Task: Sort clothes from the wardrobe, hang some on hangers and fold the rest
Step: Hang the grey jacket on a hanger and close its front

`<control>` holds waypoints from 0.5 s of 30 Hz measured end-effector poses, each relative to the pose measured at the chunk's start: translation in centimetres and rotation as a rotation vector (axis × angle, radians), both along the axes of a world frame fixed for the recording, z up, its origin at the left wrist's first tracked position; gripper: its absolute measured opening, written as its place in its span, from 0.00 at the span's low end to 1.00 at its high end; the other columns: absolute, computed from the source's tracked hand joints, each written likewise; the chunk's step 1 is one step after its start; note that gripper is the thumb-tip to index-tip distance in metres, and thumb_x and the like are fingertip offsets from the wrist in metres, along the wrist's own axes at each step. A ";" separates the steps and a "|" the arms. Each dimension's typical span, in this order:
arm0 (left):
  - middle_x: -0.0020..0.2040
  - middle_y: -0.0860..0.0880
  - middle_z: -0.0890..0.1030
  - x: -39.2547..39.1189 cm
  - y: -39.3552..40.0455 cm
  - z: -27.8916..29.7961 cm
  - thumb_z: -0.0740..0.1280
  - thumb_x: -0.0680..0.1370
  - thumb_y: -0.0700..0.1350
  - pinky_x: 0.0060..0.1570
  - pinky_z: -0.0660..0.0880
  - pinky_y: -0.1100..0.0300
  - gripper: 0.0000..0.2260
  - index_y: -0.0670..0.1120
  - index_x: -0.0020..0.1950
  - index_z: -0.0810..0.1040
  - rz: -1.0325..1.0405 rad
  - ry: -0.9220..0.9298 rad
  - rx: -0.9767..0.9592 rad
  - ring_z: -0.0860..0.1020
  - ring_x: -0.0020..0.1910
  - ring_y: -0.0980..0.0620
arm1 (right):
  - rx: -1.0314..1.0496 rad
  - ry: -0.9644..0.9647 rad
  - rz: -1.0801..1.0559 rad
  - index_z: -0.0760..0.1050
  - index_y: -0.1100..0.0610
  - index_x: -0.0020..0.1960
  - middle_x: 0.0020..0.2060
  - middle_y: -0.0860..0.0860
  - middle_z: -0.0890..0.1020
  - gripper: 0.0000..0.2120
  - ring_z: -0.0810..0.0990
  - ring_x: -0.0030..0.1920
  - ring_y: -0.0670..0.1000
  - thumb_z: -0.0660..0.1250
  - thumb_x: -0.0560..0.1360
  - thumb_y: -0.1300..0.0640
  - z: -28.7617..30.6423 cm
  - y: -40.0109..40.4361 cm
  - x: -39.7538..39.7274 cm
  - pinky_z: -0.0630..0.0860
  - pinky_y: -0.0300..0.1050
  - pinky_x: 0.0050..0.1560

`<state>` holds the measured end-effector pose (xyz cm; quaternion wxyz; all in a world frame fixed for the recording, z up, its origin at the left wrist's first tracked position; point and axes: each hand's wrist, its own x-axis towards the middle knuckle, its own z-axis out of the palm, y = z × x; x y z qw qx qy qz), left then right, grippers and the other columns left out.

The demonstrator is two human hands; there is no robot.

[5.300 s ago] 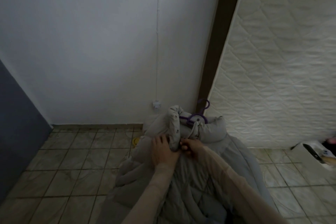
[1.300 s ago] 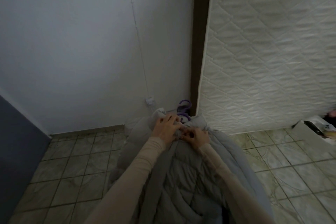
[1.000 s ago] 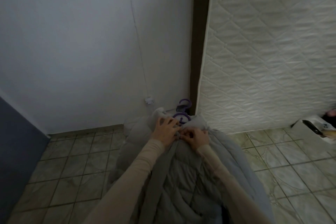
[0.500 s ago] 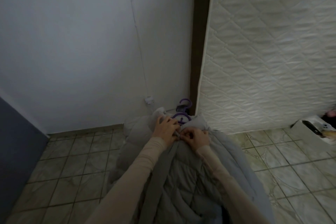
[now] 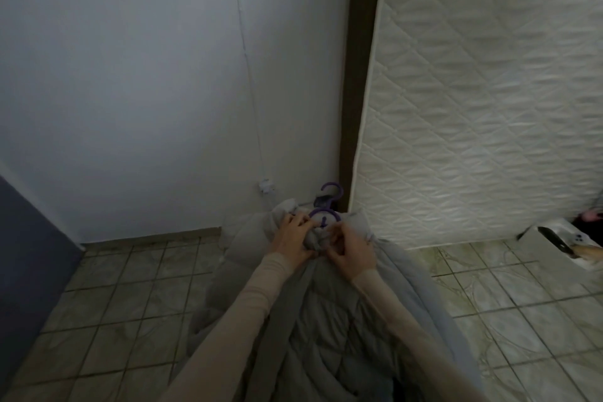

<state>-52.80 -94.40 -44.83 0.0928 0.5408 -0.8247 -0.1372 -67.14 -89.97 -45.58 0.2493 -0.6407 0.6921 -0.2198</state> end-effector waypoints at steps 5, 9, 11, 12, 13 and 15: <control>0.66 0.39 0.69 0.7 0.4 0.3 0.75 0.66 0.49 0.65 0.59 0.62 0.32 0.37 0.65 0.70 0.049 0.181 0.051 0.66 0.67 0.44 | -0.080 0.172 0.037 0.63 0.52 0.70 0.71 0.49 0.62 0.24 0.65 0.68 0.50 0.63 0.76 0.50 2.2 -1.2 -0.2 0.65 0.49 0.62; 0.49 0.39 0.79 1.5 0.9 0.5 0.60 0.60 0.58 0.48 0.67 0.63 0.29 0.37 0.48 0.77 0.120 0.393 0.030 0.77 0.50 0.45 | 0.083 0.255 0.047 0.60 0.51 0.72 0.71 0.50 0.65 0.26 0.64 0.70 0.50 0.59 0.77 0.44 2.7 -2.3 0.2 0.60 0.55 0.67; 0.47 0.40 0.81 1.8 0.9 0.8 0.61 0.64 0.54 0.48 0.72 0.60 0.22 0.38 0.46 0.78 0.155 0.451 0.040 0.79 0.48 0.44 | 0.122 0.278 0.024 0.63 0.53 0.71 0.71 0.51 0.64 0.25 0.63 0.70 0.51 0.58 0.78 0.44 2.9 -2.6 0.6 0.60 0.55 0.67; 0.47 0.41 0.82 1.8 1.0 1.0 0.62 0.65 0.51 0.50 0.74 0.58 0.19 0.38 0.46 0.79 0.157 0.466 0.046 0.80 0.48 0.44 | 0.121 0.289 0.011 0.66 0.52 0.69 0.70 0.52 0.65 0.23 0.62 0.70 0.51 0.58 0.77 0.44 3.1 -2.6 0.7 0.59 0.55 0.67; 0.47 0.41 0.82 1.9 1.1 1.1 0.63 0.66 0.48 0.51 0.75 0.55 0.16 0.39 0.46 0.79 0.158 0.472 0.058 0.80 0.48 0.43 | 0.116 0.302 0.002 0.68 0.51 0.67 0.69 0.52 0.66 0.22 0.62 0.70 0.51 0.59 0.77 0.43 3.2 -2.6 0.9 0.59 0.55 0.67; 0.47 0.40 0.82 1.9 1.4 1.3 0.64 0.66 0.44 0.52 0.76 0.51 0.13 0.38 0.46 0.80 0.169 0.500 0.065 0.80 0.48 0.43 | 0.103 0.345 -0.006 0.70 0.49 0.66 0.68 0.50 0.67 0.21 0.62 0.70 0.51 0.59 0.76 0.42 3.3 -2.5 1.3 0.59 0.55 0.66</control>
